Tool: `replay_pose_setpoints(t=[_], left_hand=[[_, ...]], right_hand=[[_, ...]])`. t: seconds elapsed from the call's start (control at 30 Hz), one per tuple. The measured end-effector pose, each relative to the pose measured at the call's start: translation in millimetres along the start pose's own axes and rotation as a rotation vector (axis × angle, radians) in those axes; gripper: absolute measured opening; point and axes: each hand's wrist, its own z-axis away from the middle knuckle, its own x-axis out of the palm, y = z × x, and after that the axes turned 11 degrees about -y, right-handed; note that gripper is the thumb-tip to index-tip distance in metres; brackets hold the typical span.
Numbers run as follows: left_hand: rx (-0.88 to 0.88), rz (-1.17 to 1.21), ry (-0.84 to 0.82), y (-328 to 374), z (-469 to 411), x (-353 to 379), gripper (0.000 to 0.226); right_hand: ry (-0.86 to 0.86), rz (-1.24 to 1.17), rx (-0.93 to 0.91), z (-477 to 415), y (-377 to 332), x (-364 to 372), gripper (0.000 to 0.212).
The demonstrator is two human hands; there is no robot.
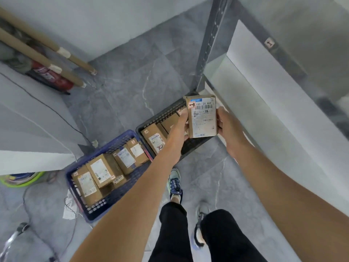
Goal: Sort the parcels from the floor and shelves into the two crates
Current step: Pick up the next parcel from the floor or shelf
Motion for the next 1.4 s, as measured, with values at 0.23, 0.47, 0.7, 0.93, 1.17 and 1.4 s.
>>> replay_pose_setpoints(t=[0.23, 0.47, 0.7, 0.93, 1.17, 1.4], left_hand=[[-0.148, 0.04, -0.023, -65, -114, -15, 0.031], [-0.256, 0.11, 0.004, -139, -231, -26, 0.039], [-0.316, 0.191, 0.057, -177, -322, -23, 0.053], [-0.36, -0.012, 0.042, -194, -382, -25, 0.052], [-0.385, -0.342, -0.032, -204, -434, -30, 0.049], [-0.511, -0.598, -0.066, -228, -467, -37, 0.036]], right_hand=[[0.059, 0.092, 0.192, -130, 70, -13, 0.05], [0.019, 0.18, 0.319, -241, 139, -31, 0.047], [-0.015, 0.27, 0.365, -329, 174, -52, 0.053], [0.09, 0.083, 0.541, -382, 203, -65, 0.04], [0.217, -0.412, 0.637, -400, 237, -59, 0.036], [0.377, -0.699, 0.632, -422, 264, -48, 0.031]])
